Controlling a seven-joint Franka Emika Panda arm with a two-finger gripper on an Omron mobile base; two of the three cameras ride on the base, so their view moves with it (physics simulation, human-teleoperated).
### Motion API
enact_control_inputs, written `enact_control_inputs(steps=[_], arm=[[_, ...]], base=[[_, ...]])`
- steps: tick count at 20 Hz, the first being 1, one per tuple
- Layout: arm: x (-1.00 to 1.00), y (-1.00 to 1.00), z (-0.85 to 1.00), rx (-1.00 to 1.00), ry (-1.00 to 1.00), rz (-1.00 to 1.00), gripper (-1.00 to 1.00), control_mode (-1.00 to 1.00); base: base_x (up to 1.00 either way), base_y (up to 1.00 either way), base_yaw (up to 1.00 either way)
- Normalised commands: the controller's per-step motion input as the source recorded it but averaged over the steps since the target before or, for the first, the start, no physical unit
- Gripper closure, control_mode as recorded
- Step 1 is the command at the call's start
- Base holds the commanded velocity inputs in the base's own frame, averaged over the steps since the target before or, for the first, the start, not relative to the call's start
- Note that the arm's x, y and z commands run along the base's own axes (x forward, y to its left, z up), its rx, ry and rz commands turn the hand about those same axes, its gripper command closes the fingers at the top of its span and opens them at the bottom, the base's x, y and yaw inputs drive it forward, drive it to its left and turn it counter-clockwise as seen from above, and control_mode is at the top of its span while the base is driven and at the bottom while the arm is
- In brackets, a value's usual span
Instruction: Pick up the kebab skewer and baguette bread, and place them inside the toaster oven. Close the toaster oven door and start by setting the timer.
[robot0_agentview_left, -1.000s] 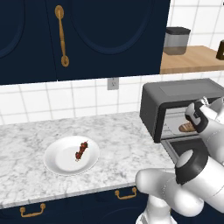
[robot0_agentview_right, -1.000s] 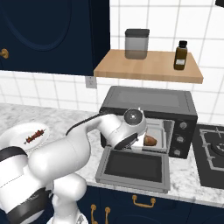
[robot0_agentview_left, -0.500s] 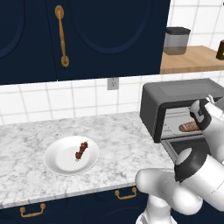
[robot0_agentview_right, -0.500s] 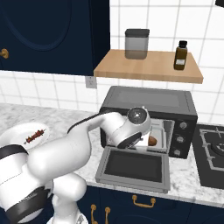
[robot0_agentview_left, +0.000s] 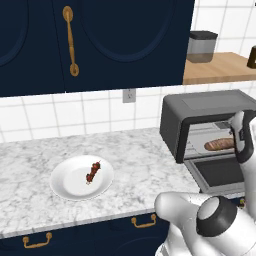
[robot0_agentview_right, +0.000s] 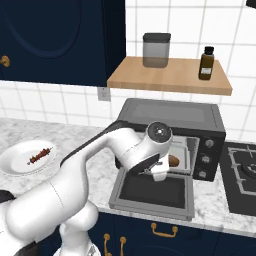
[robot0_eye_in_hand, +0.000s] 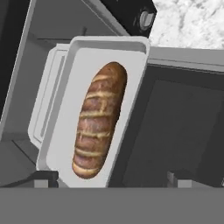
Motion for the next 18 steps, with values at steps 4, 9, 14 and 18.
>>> enact_control_inputs(steps=[4, 9, 14, 18], arm=[[-0.04, 1.00, 0.01, -0.07, 0.13, 0.51, -1.00, -1.00], [-0.20, 1.00, 0.01, -0.17, 0.15, 0.40, -1.00, -1.00], [-0.17, 1.00, 0.00, -0.18, 0.08, 0.21, -1.00, -1.00], [-0.03, 1.00, 0.00, -0.18, 0.02, 0.06, -1.00, -1.00]], base=[[0.00, 0.00, 0.00], [0.00, 0.00, 0.00], [0.00, 0.00, 0.00], [0.00, 0.00, 0.00]])
